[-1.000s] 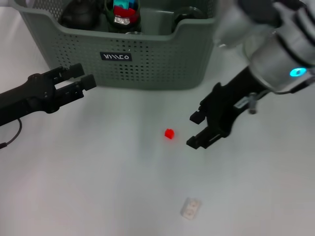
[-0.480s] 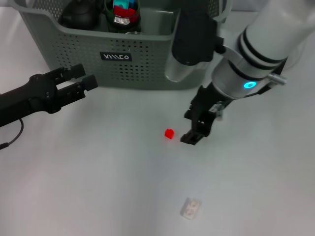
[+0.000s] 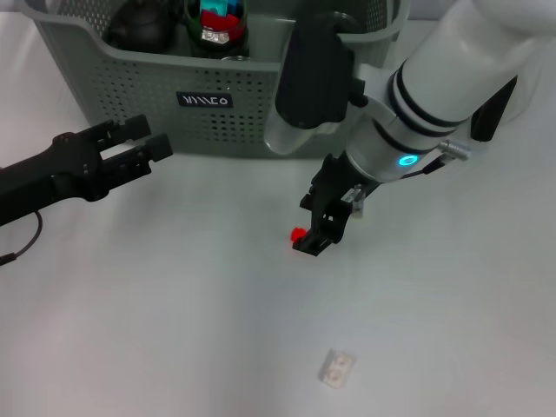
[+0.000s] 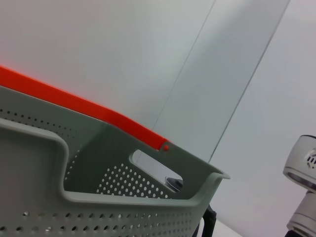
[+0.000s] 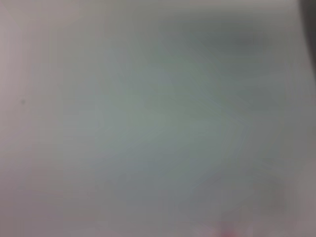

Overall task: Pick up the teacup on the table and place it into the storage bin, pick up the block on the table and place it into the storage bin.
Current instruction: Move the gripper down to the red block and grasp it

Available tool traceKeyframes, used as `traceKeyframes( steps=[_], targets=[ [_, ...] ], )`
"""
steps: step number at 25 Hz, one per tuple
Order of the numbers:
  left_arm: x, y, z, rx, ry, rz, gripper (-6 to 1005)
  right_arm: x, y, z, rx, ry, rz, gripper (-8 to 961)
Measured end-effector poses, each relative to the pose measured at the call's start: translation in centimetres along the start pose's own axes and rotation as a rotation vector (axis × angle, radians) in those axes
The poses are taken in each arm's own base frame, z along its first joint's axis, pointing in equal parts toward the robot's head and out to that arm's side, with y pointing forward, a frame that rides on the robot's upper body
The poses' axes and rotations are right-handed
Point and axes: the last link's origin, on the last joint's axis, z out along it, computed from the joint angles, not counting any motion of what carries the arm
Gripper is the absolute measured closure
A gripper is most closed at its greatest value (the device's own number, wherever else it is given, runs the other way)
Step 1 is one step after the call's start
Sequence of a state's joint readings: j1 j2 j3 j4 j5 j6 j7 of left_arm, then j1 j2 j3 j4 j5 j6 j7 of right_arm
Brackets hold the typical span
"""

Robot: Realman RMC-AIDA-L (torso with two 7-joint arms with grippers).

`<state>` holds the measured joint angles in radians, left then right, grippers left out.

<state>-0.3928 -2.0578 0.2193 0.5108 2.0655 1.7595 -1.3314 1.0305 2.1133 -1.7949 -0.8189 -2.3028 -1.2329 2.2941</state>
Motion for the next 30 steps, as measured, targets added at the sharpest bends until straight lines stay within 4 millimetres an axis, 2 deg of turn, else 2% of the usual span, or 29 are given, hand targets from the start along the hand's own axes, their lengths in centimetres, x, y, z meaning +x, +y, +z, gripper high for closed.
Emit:
traceKeyframes(
  steps=[8, 30],
  targets=[
    [-0.1, 0.0, -0.2, 0.007, 0.003, -0.002, 357, -0.1, 0.8, 1.3, 0.015, 0.006, -0.057, 382],
    [-0.3, 0.0, -0.5, 0.014, -0.003, -0.001, 357, 0.0, 0.6, 2.1, 0.045, 0.018, -0.062, 432]
  ],
)
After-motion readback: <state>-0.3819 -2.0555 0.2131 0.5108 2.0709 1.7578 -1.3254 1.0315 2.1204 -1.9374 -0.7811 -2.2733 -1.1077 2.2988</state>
